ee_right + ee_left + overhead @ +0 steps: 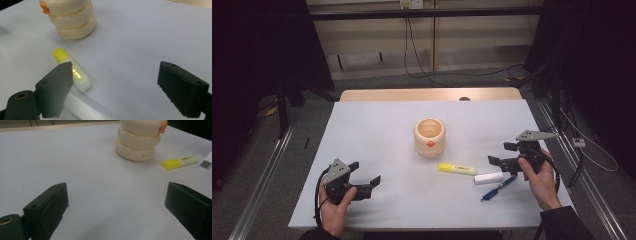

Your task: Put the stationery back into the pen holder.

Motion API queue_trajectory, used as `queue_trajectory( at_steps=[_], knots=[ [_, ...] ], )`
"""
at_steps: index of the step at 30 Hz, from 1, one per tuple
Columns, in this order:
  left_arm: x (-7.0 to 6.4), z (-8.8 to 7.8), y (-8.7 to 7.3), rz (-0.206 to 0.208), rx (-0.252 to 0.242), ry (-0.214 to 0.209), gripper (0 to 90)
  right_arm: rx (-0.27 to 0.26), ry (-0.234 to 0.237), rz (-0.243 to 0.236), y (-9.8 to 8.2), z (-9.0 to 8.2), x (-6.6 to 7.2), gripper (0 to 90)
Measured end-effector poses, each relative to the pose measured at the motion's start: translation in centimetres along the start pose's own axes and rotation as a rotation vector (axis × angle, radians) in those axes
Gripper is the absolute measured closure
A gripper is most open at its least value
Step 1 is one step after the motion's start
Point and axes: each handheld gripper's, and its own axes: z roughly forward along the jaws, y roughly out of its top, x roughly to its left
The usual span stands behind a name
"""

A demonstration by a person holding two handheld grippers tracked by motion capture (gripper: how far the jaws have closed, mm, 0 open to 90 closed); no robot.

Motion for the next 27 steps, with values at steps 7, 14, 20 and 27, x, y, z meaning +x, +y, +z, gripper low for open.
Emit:
queue_trajectory(
  at_steps=[7,14,20,27],
  knots=[
    [0.0,0.0,0.0,-0.002,0.002,0.0,5.0,-0.021,0.008,0.003,-1.0,-1.1,-0.5,12.9],
    [0.0,0.0,0.0,-0.002,0.002,0.0,5.0,-0.02,-0.008,0.008,-1.7,-1.5,-0.6,18.9],
    [0.0,0.0,0.0,-0.002,0.003,0.0,5.0,-0.024,-0.006,0.008,-2.1,-1.9,-0.9,33.2],
    [0.0,0.1,0.0,-0.002,0.004,-0.001,5.0,-0.013,0.009,-0.021,-2.1,-1.5,-0.5,35.6]
  ],
)
